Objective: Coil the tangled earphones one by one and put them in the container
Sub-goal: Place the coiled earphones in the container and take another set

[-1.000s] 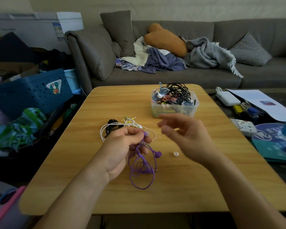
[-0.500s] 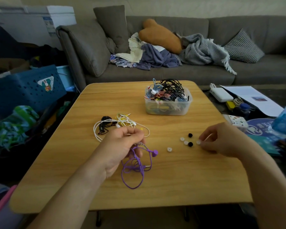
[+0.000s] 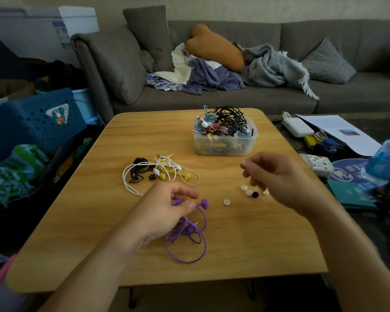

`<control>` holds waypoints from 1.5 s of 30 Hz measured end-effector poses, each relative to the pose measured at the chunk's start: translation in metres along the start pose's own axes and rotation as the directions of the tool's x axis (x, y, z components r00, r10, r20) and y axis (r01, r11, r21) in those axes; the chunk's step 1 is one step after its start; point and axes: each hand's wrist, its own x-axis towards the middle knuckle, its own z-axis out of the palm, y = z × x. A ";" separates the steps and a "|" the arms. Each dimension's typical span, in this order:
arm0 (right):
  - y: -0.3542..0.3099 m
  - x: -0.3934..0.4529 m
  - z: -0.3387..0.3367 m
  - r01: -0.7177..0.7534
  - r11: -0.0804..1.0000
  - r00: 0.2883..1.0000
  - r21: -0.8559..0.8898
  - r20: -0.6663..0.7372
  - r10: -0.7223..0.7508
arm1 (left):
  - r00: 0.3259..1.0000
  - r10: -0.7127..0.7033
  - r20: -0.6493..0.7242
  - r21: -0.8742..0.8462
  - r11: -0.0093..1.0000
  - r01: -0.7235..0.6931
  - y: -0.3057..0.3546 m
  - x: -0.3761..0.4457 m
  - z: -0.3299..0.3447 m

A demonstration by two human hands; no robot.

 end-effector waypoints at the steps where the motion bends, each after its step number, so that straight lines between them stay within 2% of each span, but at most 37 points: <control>1: -0.005 -0.002 0.006 0.007 0.993 0.999 0.118 0.046 -0.013 | 1.000 0.000 0.006 -0.005 1.000 0.000 0.000 0.000 0.000; 2: -0.009 -0.003 0.012 -0.001 0.974 0.996 0.228 0.086 -0.019 | 1.000 -0.012 0.008 -0.025 1.000 0.012 0.001 0.000 -0.001; 4: -0.017 -0.004 0.024 -0.020 0.939 0.992 0.342 0.122 -0.024 | 0.999 -0.048 0.010 -0.113 0.992 0.049 0.002 0.001 -0.001; 8: -0.022 -0.007 0.041 -0.004 0.960 0.986 0.279 0.162 -0.043 | 0.996 -0.086 -0.018 -0.283 0.956 0.077 0.006 0.001 -0.001; 11: -0.019 -0.008 0.047 -0.068 0.964 0.982 0.256 0.189 0.019 | 0.994 -0.111 -0.002 -0.396 0.913 0.101 0.009 0.000 -0.002; 14: -0.019 -0.010 0.057 -0.174 0.894 0.976 0.413 0.196 0.100 | 0.993 -0.114 -0.008 -0.541 0.836 0.092 0.012 0.001 -0.002; 17: -0.024 -0.012 0.065 -0.207 0.806 0.972 0.554 0.206 0.108 | 0.993 -0.102 -0.057 -0.578 0.814 0.050 0.012 0.001 -0.001; 20: -0.025 -0.014 0.068 -0.177 0.798 0.980 0.576 0.180 0.087 | 0.987 -0.063 -0.150 -0.487 0.873 -0.018 0.008 0.001 0.001; 22: -0.024 -0.014 0.069 -0.137 0.811 0.987 0.569 0.150 0.062 | 0.955 0.055 -0.291 -0.247 0.960 -0.130 0.005 0.001 0.002; 24: -0.024 -0.014 0.070 -0.086 0.836 0.995 0.542 0.088 0.046 | 0.919 0.193 -0.343 -0.068 0.971 -0.229 0.006 0.001 0.004; 28: -0.026 -0.016 0.076 -0.040 0.846 0.998 0.532 -0.014 0.056 | 0.910 0.258 -0.325 -0.056 0.955 -0.291 0.007 -0.001 0.009; 35: -0.031 -0.018 0.081 -0.056 0.823 0.996 0.565 -0.030 0.089 | 0.895 0.348 -0.279 -0.079 0.920 -0.383 0.009 -0.004 0.006; 38: -0.031 -0.018 0.083 -0.052 0.833 0.995 0.551 -0.043 0.091 | 0.904 0.337 -0.262 -0.103 0.922 -0.374 0.011 -0.006 0.007; 41: -0.031 -0.020 0.085 -0.055 0.812 0.995 0.581 -0.033 0.091 | 0.882 0.377 -0.284 -0.005 0.919 -0.394 0.007 -0.003 0.007; 45: -0.033 -0.021 0.083 -0.088 0.727 0.994 0.681 0.009 0.112 | 0.810 0.459 -0.365 0.194 0.888 -0.416 -0.001 0.001 0.004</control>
